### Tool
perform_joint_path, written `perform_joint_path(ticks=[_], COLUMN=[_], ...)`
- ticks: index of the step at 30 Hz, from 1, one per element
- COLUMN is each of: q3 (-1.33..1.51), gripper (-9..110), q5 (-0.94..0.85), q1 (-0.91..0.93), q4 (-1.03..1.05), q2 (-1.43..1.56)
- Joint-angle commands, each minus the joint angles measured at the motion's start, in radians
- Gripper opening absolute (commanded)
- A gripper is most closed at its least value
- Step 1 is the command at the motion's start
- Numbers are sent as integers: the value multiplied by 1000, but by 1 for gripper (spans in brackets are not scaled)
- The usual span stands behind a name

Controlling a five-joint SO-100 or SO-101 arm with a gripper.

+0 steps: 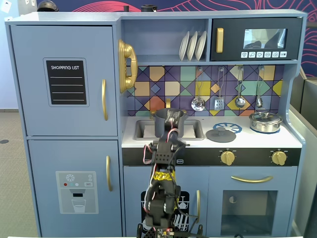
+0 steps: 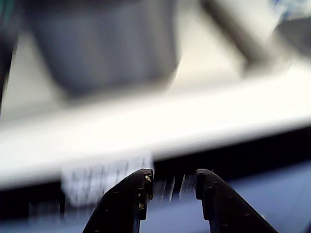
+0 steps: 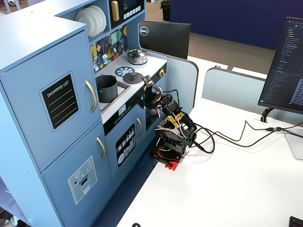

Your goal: Take off the lid from the gray recipient and place it on the counter

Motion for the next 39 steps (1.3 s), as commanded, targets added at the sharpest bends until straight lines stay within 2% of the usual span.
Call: perform_joint_path(ticks=[1, 10, 13, 16, 19, 39], q3=[120, 491, 531, 532, 532, 532], gripper=[0, 0, 0, 0, 1, 6], q5=[12, 80, 43, 95, 12, 8], q1=[-98, -144, -144, -158, -153, -126], q4=[106, 127, 244, 371, 515, 525], q2=[54, 110, 110, 110, 110, 112])
